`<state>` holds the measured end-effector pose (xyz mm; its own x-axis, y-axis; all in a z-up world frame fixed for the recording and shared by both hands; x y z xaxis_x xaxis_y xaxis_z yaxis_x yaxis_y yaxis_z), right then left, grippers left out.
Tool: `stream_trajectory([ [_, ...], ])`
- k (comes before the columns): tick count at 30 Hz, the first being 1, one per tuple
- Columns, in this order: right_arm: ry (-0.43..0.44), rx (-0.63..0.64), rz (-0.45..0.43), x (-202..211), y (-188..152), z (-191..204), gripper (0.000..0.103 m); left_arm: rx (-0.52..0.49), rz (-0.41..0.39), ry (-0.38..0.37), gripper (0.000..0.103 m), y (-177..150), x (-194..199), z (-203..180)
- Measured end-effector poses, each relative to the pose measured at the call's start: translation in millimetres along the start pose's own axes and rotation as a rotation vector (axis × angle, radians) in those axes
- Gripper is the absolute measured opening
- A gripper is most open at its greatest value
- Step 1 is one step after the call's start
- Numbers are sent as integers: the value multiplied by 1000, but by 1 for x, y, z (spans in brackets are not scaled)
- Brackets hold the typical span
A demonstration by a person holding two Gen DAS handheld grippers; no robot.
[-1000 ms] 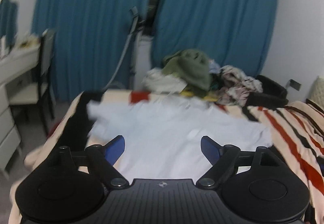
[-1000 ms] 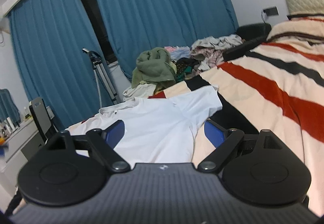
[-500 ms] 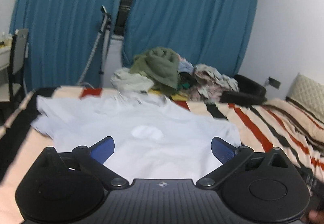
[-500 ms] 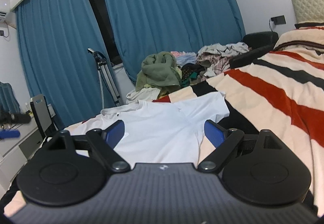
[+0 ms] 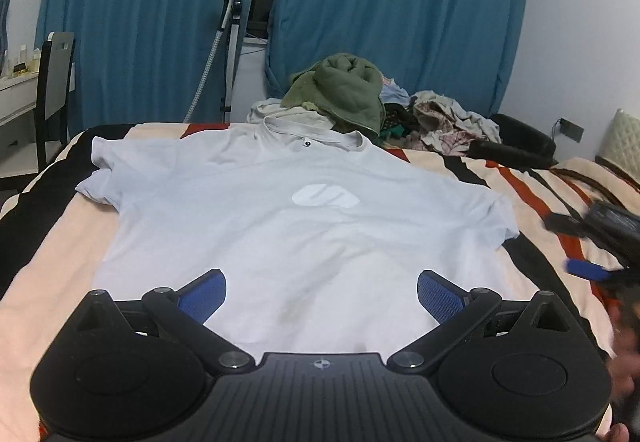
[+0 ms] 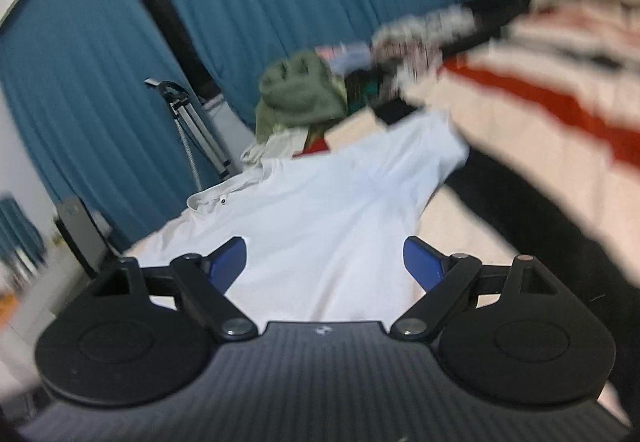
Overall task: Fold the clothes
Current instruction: 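Grasp the T-shirt sleeve with the right gripper and fold it inward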
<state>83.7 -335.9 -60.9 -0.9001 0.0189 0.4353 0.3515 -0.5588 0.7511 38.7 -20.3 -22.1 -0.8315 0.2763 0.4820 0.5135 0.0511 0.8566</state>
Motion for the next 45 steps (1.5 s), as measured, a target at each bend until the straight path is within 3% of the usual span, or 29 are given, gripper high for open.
stream_trajectory([
  [6, -50, -162, 14, -111, 19, -42, 86, 33, 24, 17, 103, -8, -11, 12],
  [11, -32, -335, -3, -189, 15, -89, 77, 122, 46, -3, 103, -11, -25, 30],
  [17, 60, -351, -99, -228, 29, -102, 76, 185, 60, 11, 103, -11, -50, 47],
  [20, 113, -377, -143, -245, 37, -110, 64, 226, 68, -8, 103, -16, -63, 52],
  [22, 149, -394, -172, -257, 42, -115, 48, 237, 72, -8, 103, -19, -71, 53],
  [24, 176, -406, -194, -267, 47, -119, 48, 239, 81, -3, 103, -21, -78, 52],
  [33, 163, -371, -187, -298, 64, -118, 47, 249, 94, 15, 103, -28, -100, 50],
  [35, 160, -363, -185, -304, 68, -117, 33, 219, 77, 34, 103, -24, -100, 47],
  [36, 158, -359, -184, -308, 70, -117, 16, 199, 62, 50, 103, -20, -99, 46],
  [37, 147, -353, -176, -310, 73, -118, 9, 188, 50, 63, 103, -18, -97, 45],
  [41, 11, -162, -198, -291, 104, -101, 7, 181, 6, 80, 103, -7, -84, 47],
  [45, -82, 36, -225, -254, 137, -58, 6, 153, 2, 90, 103, 6, -74, 49],
])
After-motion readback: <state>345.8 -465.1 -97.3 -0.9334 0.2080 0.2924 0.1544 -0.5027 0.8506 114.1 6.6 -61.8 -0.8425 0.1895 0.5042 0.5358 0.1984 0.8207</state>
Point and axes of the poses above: each gripper's, at about its wrist camera, not at the fingertips, and x roughly against the way its jaws point, z to its left, y to its top, the point moved 5 cm from there along -x, roughly the way its jaws point, and after that the axes turned 6 degrees about -y, right-handed, at the moved point
